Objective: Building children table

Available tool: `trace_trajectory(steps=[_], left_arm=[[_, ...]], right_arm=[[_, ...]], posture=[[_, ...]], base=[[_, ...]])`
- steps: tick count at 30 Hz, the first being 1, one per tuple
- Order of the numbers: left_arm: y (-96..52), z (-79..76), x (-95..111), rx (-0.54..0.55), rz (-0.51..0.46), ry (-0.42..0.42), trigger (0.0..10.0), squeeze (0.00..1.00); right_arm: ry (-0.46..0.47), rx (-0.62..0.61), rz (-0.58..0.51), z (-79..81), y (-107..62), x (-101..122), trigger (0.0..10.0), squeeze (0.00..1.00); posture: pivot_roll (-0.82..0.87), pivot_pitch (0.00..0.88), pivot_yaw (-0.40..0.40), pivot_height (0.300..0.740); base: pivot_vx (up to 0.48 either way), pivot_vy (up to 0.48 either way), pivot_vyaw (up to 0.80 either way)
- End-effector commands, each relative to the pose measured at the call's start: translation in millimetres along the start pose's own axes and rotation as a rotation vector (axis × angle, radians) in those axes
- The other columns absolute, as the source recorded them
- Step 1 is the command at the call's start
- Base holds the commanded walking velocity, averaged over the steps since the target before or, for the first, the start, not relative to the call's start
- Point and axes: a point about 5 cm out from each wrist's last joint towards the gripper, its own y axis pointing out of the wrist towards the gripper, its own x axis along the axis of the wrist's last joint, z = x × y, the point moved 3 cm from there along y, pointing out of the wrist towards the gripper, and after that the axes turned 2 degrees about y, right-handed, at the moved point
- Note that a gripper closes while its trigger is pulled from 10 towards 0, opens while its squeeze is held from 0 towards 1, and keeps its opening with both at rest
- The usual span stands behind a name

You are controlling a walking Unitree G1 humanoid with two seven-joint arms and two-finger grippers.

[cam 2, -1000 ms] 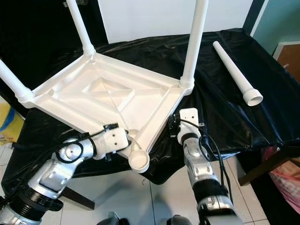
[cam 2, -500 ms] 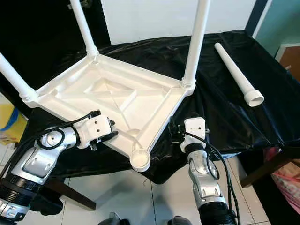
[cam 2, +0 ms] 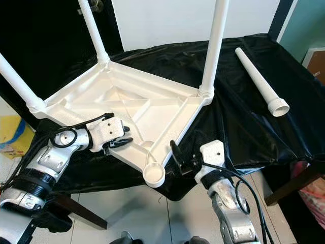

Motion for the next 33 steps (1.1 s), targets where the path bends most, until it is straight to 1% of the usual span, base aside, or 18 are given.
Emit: trace_trajectory(steps=[1, 5, 7, 8, 9, 12, 14, 15, 16, 17, 21, 22, 25, 26, 28, 29, 32, 33], left_arm=[[0.1, -2.8, -4, -0.044, 0.010, 0.010, 10.0, 0.00], [1.6, -7.6, -8, -0.123, 0.003, 0.015, 10.0, 0.00], [1.6, -7.6, -8, -0.123, 0.003, 0.015, 10.0, 0.00], [1.5, -9.4, -9, -0.149, 0.005, 0.014, 10.0, 0.15], [1.2, -10.7, -13, -0.178, 0.024, 0.000, 10.0, 1.00], [0.8, -10.5, -17, -0.198, 0.042, 0.011, 10.0, 1.00], [0.9, -7.8, -20, -0.198, 0.067, 0.038, 10.0, 1.00], [1.7, -3.5, -25, -0.192, 0.099, 0.048, 10.0, 0.43], [1.7, -3.5, -25, -0.192, 0.099, 0.048, 10.0, 0.43], [2.8, 1.4, -29, -0.183, 0.126, 0.046, 10.0, 0.00], [5.0, 7.9, -32, -0.177, 0.152, 0.020, 10.0, 0.00], [6.4, 10.0, -32, -0.180, 0.156, -0.016, 10.0, 0.00], [7.2, 10.8, -33, -0.191, 0.160, -0.031, 10.0, 0.00], [7.8, 10.7, -33, -0.206, 0.164, -0.058, 10.0, 0.00], [7.8, 10.7, -33, -0.206, 0.164, -0.058, 10.0, 0.00], [8.7, 11.2, -33, -0.224, 0.162, -0.106, 10.0, 0.00], [8.7, 11.2, -33, -0.224, 0.162, -0.106, 10.0, 0.00], [9.6, 11.7, -32, -0.243, 0.162, -0.143, 10.0, 0.00]], right_arm=[[0.010, 0.014, 0.006, 0.9, -3.3, 2, 10.0, 0.00], [0.005, 0.026, 0.011, -0.1, -8.5, 7, 10.0, 0.00], [0.005, 0.026, 0.011, -0.1, -8.5, 7, 10.0, 0.00], [0.001, 0.030, 0.013, -0.3, -9.7, 8, 10.0, 0.00], [-0.003, 0.032, 0.016, -1.2, -10.9, 9, 10.0, 0.00], [-0.008, 0.033, 0.019, -2.5, -12.4, 10, 10.0, 0.00], [-0.011, 0.033, 0.022, -3.7, -13.5, 11, 10.0, 0.00], [-0.012, 0.036, 0.026, -4.0, -15.0, 13, 10.0, 0.00], [-0.012, 0.036, 0.026, -4.0, -15.0, 13, 10.0, 0.00], [-0.013, 0.040, 0.030, -3.7, -16.2, 14, 10.0, 0.00], [-0.014, 0.044, 0.038, -3.0, -18.2, 16, 10.0, 0.00], [-0.017, 0.045, 0.044, -2.7, -19.4, 17, 10.0, 0.00], [-0.018, 0.044, 0.048, -2.5, -20.5, 17, 10.0, 0.00], [-0.020, 0.040, 0.051, -2.3, -21.8, 18, 10.0, 0.00], [-0.020, 0.040, 0.051, -2.3, -21.8, 18, 10.0, 0.00], [-0.021, 0.035, 0.057, -1.4, -23.9, 18, 10.0, 0.00], [-0.021, 0.035, 0.057, -1.4, -23.9, 18, 10.0, 0.00], [-0.018, 0.031, 0.062, 0.3, -26.2, 19, 10.0, 0.00]], posture=[[-0.13, 0.041, 0.073, 0.740], [-0.14, 0.046, 0.075, 0.740], [-0.14, 0.046, 0.075, 0.740], [-0.14, 0.048, 0.075, 0.740], [-0.15, 0.051, 0.073, 0.740], [-0.15, 0.051, 0.073, 0.740], [-0.16, 0.054, 0.074, 0.740], [-0.17, 0.055, 0.074, 0.740], [-0.17, 0.055, 0.074, 0.740], [-0.18, 0.059, 0.077, 0.740], [-0.18, 0.066, 0.080, 0.740], [-0.19, 0.078, 0.083, 0.740], [-0.20, 0.085, 0.088, 0.740], [-0.20, 0.095, 0.092, 0.740], [-0.20, 0.095, 0.092, 0.740], [-0.21, 0.110, 0.098, 0.740], [-0.21, 0.110, 0.098, 0.740], [-0.21, 0.124, 0.104, 0.740]], base=[[0.000, 0.000, 0.00], [0.000, 0.000, 0.00], [0.000, 0.000, 0.00], [0.000, 0.000, 0.00], [0.000, 0.000, 0.00], [0.000, 0.000, 0.00], [0.000, 0.000, 0.00], [0.000, 0.000, 0.00], [0.000, 0.000, 0.00], [0.000, 0.000, 0.00], [0.000, 0.000, 0.00], [0.000, 0.000, 0.00], [0.000, 0.000, 0.00], [0.000, 0.000, 0.00], [0.000, 0.000, 0.00], [0.000, 0.000, 0.00], [0.000, 0.000, 0.00], [0.000, 0.000, 0.00]])
